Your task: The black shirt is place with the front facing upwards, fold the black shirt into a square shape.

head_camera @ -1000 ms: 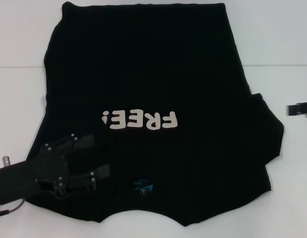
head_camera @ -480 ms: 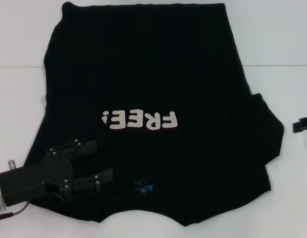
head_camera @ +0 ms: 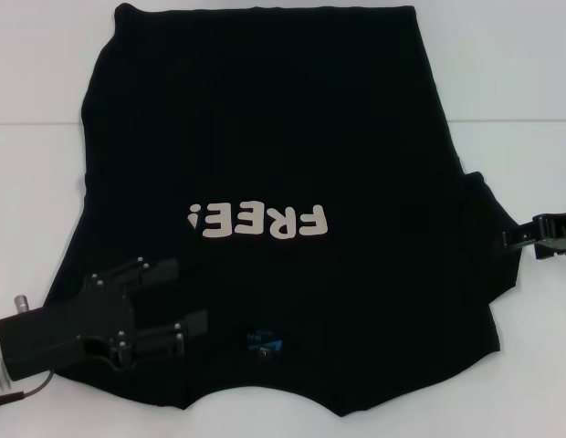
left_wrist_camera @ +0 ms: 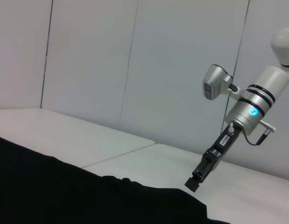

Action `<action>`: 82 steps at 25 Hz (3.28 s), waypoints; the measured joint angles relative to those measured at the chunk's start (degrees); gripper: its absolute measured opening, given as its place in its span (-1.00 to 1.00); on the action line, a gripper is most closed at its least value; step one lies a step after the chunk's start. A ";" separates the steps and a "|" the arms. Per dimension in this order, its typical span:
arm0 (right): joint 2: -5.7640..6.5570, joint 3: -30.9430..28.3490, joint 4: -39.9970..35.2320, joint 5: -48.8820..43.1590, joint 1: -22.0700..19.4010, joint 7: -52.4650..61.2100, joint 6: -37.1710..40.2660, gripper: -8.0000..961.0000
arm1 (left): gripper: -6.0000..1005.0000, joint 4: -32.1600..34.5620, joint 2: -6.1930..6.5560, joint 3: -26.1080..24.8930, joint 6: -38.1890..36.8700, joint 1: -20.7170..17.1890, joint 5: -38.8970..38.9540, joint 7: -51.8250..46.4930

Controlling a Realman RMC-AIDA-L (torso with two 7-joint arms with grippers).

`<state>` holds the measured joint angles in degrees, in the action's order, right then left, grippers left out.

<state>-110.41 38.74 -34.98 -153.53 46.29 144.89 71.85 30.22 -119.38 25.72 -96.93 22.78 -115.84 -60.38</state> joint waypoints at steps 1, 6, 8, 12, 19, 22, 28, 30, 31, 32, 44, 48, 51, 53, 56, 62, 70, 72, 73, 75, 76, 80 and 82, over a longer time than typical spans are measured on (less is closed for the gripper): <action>-0.06 0.23 0.06 -0.01 0.09 0.06 -0.16 0.64 | 0.73 0.01 0.00 0.02 0.00 -0.05 0.00 0.00; -0.23 0.42 0.17 -0.02 0.17 0.26 -0.74 0.64 | 0.73 0.02 0.01 0.00 -0.02 -0.25 0.00 0.00; -0.32 0.44 0.51 0.06 0.25 0.17 -0.95 0.63 | 0.73 0.02 0.02 -0.05 -0.02 -0.26 0.00 0.00; -0.75 0.58 0.87 0.04 0.62 0.00 -1.24 0.63 | 0.73 0.01 0.03 -0.24 -0.02 -0.28 0.03 0.00; -0.97 1.95 1.98 -0.04 0.99 0.19 -2.25 0.41 | 0.73 -0.07 0.03 -0.25 -0.02 -0.22 0.05 0.00; -0.96 1.96 2.38 -0.04 0.99 0.13 -2.41 0.41 | 0.73 -0.07 0.03 -0.36 -0.02 -0.19 0.05 0.00; -1.22 1.96 2.39 -0.02 1.08 0.01 -2.47 0.35 | 0.73 -0.07 0.03 -0.41 -0.07 -0.10 0.03 0.00; -1.31 1.96 2.39 -0.02 1.08 0.01 -2.47 0.33 | 0.73 -0.07 0.03 -0.41 -0.12 -0.10 0.08 0.00; -1.34 2.09 2.39 -0.02 1.08 0.01 -2.47 0.32 | 0.73 -0.08 0.03 -0.41 -0.13 -0.10 0.09 0.00; -1.35 2.25 2.39 -0.02 1.10 0.04 -2.47 0.31 | 0.73 -0.09 0.03 -0.41 -0.12 -0.10 0.12 0.00; -1.54 3.46 2.37 -0.02 1.17 0.35 -2.76 -0.21 | 0.73 -0.53 0.05 -0.40 -0.62 -0.09 0.45 0.00; -1.59 3.85 2.37 -0.01 1.23 0.39 -3.00 -0.37 | 0.73 -0.51 0.09 -0.40 -0.64 -0.02 0.44 0.00; -1.73 5.19 2.37 -0.01 1.50 0.19 -3.24 -0.43 | 0.73 -0.51 0.11 -0.40 -0.63 -0.07 0.43 0.00; -1.92 6.15 2.33 -0.01 1.60 0.00 -3.60 -0.48 | 0.73 -0.51 0.16 -0.41 -0.63 -0.16 0.43 0.00; -2.18 7.07 2.11 -0.01 1.61 -0.01 -3.79 -0.59 | 0.73 -0.52 0.22 -0.47 -0.63 -0.25 0.44 0.00; -2.24 7.23 1.71 -0.01 1.68 -0.04 -3.82 -0.82 | 0.73 -0.67 0.21 -0.50 -0.63 -0.28 0.45 0.00; -1.64 6.65 -2.43 0.28 0.80 -0.05 -2.58 -0.92 | 0.73 -0.69 0.22 -0.60 -0.58 -0.28 0.55 0.00; -1.50 6.21 -3.81 0.37 0.48 -0.06 -1.81 -0.92 | 0.73 -0.69 0.20 -0.60 -0.59 -0.28 0.55 0.00; -1.43 6.03 -4.49 0.40 0.39 -0.06 -1.47 -0.92 | 0.73 -0.69 0.20 -0.60 -0.60 -0.28 0.55 -0.01; -1.34 5.76 -5.68 0.42 0.28 -0.21 -0.71 -0.93 | 0.73 -0.69 0.23 -0.63 -0.61 -0.28 0.55 -0.04; -1.33 5.76 -6.03 0.42 0.29 -0.37 -0.52 -0.93 | 0.73 -0.68 0.25 -0.65 -0.61 -0.28 0.55 -0.04; -1.58 6.14 -6.70 0.43 1.25 -1.76 -0.21 -0.94 | 0.73 -0.68 0.27 -0.67 -0.64 -0.29 0.55 -0.07; -1.84 6.27 -6.76 0.43 1.97 -2.75 0.02 -0.94 | 0.73 -0.68 0.28 -0.67 -0.64 -0.28 0.55 -0.08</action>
<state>-112.25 45.01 -41.74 -153.10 48.26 142.14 71.87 29.53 -119.09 25.04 -97.56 22.49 -115.29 -60.46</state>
